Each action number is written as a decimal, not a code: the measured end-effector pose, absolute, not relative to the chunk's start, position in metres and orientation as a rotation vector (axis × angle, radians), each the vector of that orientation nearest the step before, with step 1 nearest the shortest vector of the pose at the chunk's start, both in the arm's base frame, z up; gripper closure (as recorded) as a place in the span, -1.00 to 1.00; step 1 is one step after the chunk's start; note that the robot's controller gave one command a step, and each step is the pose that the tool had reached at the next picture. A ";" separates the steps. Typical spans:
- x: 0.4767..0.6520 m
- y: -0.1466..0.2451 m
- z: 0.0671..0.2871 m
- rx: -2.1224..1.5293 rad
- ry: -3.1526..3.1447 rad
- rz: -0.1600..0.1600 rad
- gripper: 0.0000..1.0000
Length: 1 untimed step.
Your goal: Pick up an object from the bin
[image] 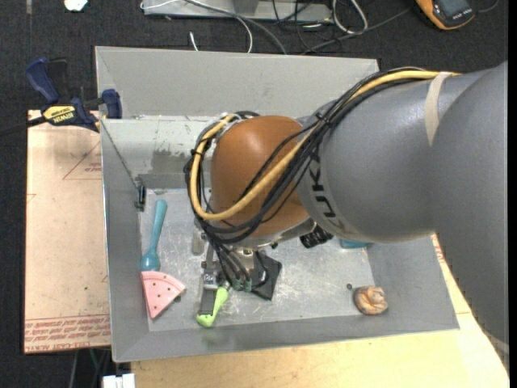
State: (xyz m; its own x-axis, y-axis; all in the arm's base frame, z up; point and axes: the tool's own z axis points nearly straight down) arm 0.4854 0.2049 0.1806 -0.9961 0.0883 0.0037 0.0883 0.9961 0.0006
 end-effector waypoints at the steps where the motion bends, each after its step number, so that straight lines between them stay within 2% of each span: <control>1: 0.496 0.184 0.205 0.135 -3.140 -0.006 -1.00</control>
Offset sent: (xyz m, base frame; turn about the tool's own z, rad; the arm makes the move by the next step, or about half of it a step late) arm 0.0090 -0.0756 0.0473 0.1475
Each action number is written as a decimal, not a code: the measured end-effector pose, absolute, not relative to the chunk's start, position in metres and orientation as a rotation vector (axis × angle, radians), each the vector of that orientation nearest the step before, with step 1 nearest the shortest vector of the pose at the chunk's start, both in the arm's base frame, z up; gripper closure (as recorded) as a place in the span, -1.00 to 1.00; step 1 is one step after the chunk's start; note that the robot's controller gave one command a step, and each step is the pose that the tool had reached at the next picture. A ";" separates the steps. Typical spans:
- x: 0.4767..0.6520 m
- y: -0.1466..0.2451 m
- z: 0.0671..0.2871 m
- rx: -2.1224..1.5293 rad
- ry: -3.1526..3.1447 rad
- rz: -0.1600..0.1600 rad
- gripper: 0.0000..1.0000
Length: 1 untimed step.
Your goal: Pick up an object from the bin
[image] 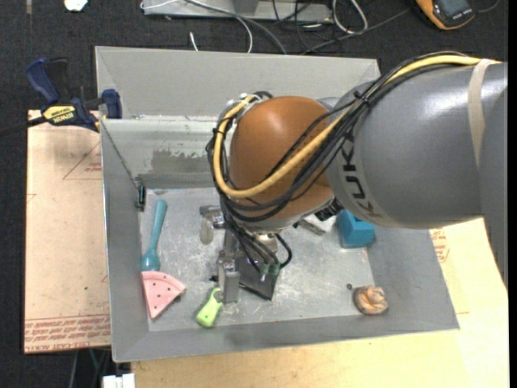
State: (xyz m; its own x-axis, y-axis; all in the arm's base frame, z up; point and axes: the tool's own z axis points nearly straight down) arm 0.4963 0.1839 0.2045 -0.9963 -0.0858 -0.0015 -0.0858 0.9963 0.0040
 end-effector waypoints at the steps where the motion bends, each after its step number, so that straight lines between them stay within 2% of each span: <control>1: 0.496 0.152 0.218 0.134 3.140 0.004 -1.00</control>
Offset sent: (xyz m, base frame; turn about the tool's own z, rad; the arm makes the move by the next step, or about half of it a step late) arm 0.0093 -0.0398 -0.0992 -0.0646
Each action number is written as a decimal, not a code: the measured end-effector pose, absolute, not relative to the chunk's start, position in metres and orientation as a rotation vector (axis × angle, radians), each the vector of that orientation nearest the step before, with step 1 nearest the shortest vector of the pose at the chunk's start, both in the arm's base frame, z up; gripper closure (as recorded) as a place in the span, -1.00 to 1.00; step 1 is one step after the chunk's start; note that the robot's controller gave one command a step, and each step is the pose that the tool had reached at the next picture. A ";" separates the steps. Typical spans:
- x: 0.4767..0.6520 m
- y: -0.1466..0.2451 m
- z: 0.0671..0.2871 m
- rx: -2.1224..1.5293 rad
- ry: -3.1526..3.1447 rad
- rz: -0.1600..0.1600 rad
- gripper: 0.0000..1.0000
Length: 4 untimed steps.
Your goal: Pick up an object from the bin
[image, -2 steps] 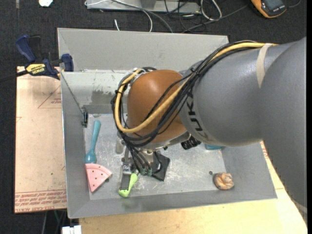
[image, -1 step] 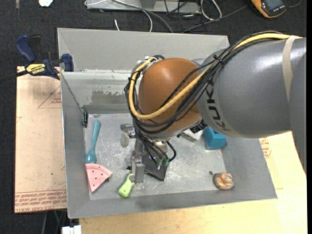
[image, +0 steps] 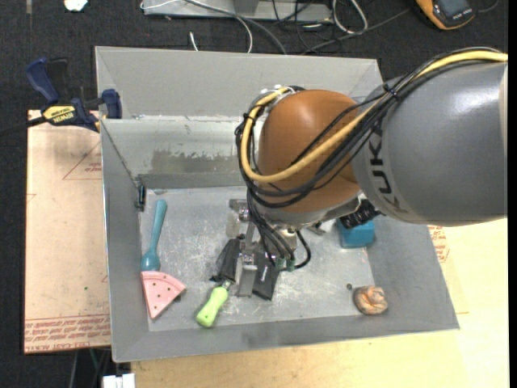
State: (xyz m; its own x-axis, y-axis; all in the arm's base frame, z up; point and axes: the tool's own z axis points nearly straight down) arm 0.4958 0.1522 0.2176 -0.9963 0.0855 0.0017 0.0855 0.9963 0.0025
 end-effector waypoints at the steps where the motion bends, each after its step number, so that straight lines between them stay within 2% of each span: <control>1: 0.500 0.148 0.178 -0.314 -3.129 -0.007 -1.00; 2: 0.503 0.091 0.163 0.212 -3.137 -0.006 -1.00; 3: 0.519 0.074 0.125 0.243 -3.132 -0.005 -1.00; 4: 0.519 0.071 0.090 0.203 -3.138 -0.004 -1.00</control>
Offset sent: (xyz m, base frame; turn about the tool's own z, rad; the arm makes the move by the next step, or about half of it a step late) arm 0.0096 -0.0960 -0.0550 -0.1975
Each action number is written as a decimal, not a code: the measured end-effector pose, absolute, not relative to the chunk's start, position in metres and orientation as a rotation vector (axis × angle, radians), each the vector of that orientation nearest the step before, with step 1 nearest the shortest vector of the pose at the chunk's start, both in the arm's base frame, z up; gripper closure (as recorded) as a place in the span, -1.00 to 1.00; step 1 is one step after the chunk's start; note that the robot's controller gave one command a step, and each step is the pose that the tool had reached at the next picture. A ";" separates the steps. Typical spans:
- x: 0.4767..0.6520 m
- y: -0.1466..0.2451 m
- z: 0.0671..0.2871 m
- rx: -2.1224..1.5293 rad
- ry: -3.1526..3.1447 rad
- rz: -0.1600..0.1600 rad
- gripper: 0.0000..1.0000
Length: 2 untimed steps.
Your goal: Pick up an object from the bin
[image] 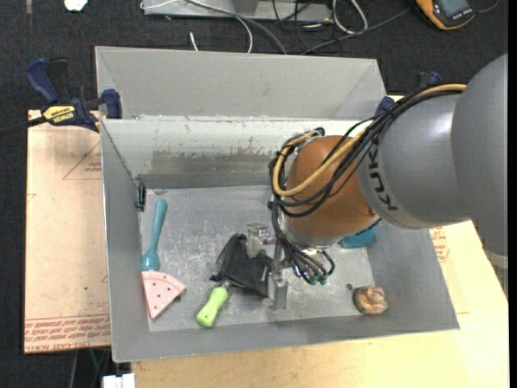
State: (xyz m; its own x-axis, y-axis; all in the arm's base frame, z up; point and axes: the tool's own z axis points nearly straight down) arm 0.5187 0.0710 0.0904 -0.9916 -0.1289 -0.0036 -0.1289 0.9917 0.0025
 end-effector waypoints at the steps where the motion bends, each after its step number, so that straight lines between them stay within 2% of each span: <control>1: 0.529 0.078 0.071 -0.154 3.134 0.008 1.00; 2: 0.529 0.078 0.071 -0.154 3.134 0.008 1.00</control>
Offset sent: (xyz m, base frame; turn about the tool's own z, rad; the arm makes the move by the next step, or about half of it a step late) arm 0.0000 0.0000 0.0000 0.0000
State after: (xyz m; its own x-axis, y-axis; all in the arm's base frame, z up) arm 0.5295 0.0783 0.0710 -0.9952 -0.0981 -0.0043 -0.0981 0.9952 0.0048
